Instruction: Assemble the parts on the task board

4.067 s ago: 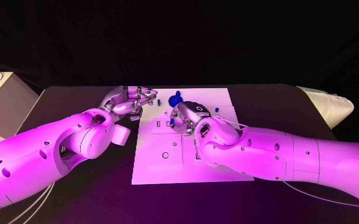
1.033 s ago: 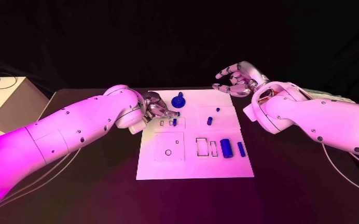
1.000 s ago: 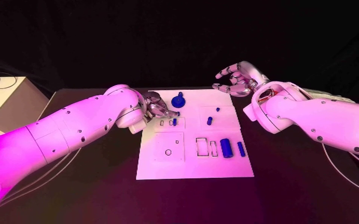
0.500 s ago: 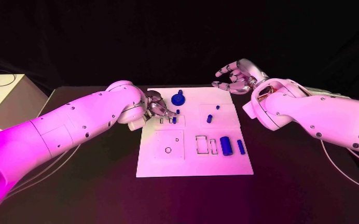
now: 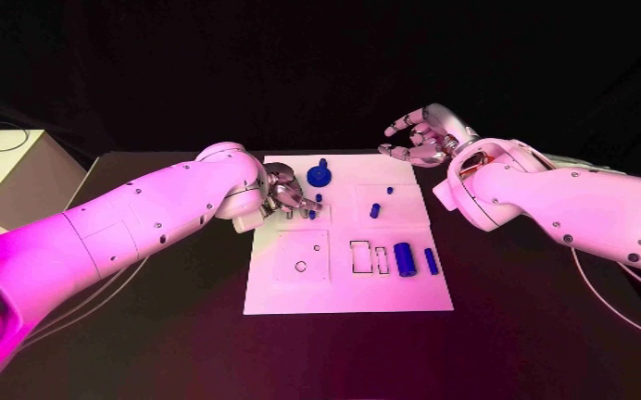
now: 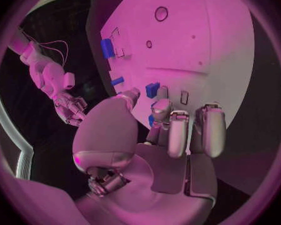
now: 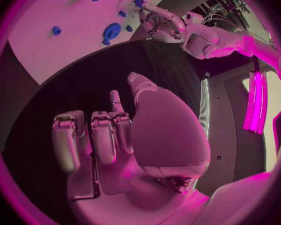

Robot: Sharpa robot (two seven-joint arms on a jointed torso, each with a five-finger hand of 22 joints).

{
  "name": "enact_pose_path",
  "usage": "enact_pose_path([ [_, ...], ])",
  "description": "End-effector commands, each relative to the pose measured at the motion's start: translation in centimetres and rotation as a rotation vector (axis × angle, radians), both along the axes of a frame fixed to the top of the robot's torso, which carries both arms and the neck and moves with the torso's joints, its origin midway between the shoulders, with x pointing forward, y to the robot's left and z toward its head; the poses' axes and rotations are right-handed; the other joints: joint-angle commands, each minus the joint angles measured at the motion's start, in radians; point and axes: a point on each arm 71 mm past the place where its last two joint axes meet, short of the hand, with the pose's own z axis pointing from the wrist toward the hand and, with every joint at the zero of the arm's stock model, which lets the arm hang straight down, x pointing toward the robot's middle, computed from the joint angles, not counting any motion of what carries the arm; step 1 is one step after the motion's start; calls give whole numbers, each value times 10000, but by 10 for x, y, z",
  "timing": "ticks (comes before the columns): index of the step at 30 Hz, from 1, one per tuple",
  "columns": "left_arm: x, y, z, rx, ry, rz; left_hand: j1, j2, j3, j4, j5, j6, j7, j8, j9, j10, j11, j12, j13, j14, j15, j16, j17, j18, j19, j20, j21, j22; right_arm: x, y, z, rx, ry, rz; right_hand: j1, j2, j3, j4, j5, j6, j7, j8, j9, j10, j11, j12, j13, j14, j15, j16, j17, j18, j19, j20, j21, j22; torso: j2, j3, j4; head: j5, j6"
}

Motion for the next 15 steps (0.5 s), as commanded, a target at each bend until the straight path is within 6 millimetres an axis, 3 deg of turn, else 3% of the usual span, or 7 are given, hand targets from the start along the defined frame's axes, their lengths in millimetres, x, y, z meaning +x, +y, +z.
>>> enact_pose_path([
  [1,0,-3,1,114,121,-234,-69,40,-61,-5,6,-30,-90,71,50,-23,-59,-85,-49,969,-91,-9,2422,-58,-19,-36,-29,148,0,1,0,-116,75,91,-53,28,-51,1,48,1,-15,41,14,601,22,-61,2199,1060,37,42,2627,-143,1048,76,22,2635,4,-2,7,-19,-24],
  [15,2,-5,-1,179,187,-249,265,152,55,-31,44,-158,-101,163,249,-115,-77,-191,-188,964,-111,-16,2412,-58,-23,-59,-33,148,0,1,-1,-193,181,87,-59,17,-59,0,63,-2,-14,41,15,602,22,-59,2201,1060,38,42,2627,-143,1048,76,22,2635,15,4,2,-32,-88],
])
